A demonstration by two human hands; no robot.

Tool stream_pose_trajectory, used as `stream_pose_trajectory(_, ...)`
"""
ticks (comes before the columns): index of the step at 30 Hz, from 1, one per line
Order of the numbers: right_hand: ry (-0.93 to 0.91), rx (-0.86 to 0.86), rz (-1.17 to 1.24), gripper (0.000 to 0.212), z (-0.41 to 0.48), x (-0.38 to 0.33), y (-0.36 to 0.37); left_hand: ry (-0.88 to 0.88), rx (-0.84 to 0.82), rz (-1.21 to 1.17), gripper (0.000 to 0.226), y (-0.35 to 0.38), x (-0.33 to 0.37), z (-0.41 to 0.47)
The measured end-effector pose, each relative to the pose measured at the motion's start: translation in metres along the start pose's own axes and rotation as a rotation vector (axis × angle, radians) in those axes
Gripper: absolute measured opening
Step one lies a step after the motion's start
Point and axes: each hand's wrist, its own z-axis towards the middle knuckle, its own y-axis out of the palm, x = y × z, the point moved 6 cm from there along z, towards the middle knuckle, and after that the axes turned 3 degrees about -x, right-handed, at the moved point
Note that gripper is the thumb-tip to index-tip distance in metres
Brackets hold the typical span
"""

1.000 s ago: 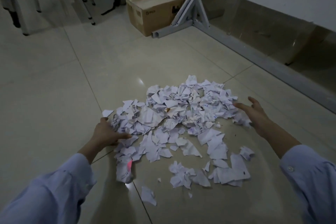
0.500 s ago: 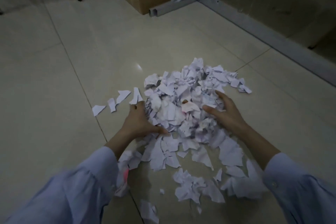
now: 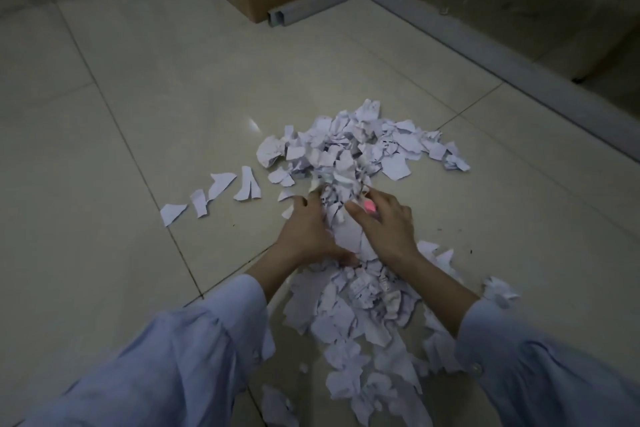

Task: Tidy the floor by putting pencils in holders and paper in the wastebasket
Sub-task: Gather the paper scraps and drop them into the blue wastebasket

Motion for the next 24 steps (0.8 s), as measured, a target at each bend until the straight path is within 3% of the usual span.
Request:
stream_pose_trajectory(4,-0.005,0.009,0.195,0.052,-0.008,-0.005,0.008,0.051,0.030,-0.031,0.140,0.002,0.010,-0.005)
stream_pose_trajectory(8,0.030,0.017,0.268,0.046,-0.013,-0.009,0.011,0.077,0.025,-0.032,0.122,0.002,0.016,-0.006)
stream_pose_trajectory(12,0.090,-0.007,0.330,0.049,-0.018,-0.010,0.014,0.049,0.003,-0.056,0.096,0.004,0.017,-0.008)
stream_pose_trajectory(17,0.178,-0.005,0.477,0.051,-0.028,-0.014,0.010,0.048,-0.014,-0.052,0.079,0.002,0.024,-0.011)
stream_pose_trajectory(24,0.187,0.118,0.571,0.043,-0.044,-0.031,-0.023,0.118,0.015,-0.049,0.068,-0.011,0.053,-0.022)
